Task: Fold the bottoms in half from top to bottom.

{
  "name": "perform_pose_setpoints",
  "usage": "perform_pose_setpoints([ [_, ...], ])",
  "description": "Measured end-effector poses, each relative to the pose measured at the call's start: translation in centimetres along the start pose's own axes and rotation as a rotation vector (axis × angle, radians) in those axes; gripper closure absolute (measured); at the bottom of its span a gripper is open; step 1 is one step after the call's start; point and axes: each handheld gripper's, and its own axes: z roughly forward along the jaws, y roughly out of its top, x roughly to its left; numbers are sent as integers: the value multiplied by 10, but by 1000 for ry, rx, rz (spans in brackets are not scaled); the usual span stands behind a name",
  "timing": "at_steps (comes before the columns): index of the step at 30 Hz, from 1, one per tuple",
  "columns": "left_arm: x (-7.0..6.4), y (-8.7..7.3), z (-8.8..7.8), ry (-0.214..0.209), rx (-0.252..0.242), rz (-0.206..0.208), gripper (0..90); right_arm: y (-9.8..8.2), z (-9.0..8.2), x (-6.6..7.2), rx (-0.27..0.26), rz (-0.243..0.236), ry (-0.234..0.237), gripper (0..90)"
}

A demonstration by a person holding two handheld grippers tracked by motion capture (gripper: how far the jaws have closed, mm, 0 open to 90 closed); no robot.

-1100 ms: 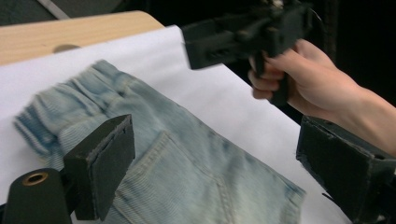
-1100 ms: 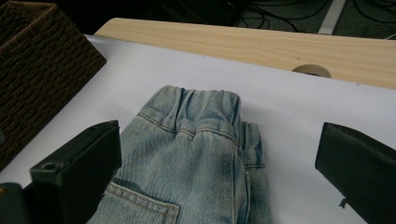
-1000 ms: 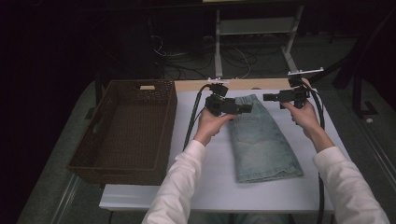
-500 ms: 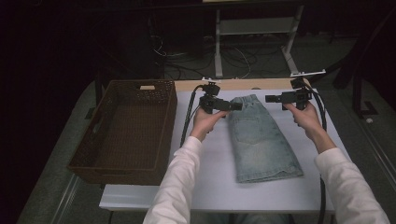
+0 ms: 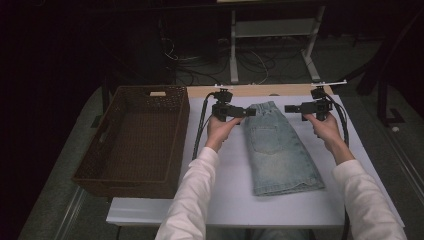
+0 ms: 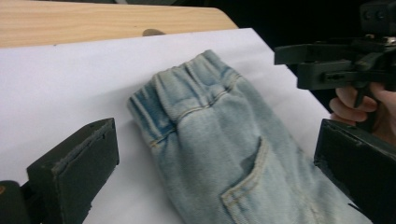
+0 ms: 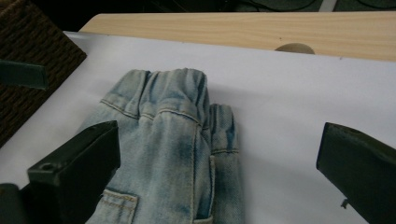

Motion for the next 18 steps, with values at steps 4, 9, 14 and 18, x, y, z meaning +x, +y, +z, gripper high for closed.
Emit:
perform_pose_setpoints([
  [4,9,-4,6,27,16,-18,0,-1,3,0,7,-4,-7,0],
  [9,17,-11,12,26,6,-58,58,0,7,1,12,-11,-1,43],
  [14,20,-17,19,27,8,-78,58,-2,12,1,23,-1,-2,63],
  [18,21,-21,24,33,14,-99,58,-5,16,0,50,-3,-11,71],
])
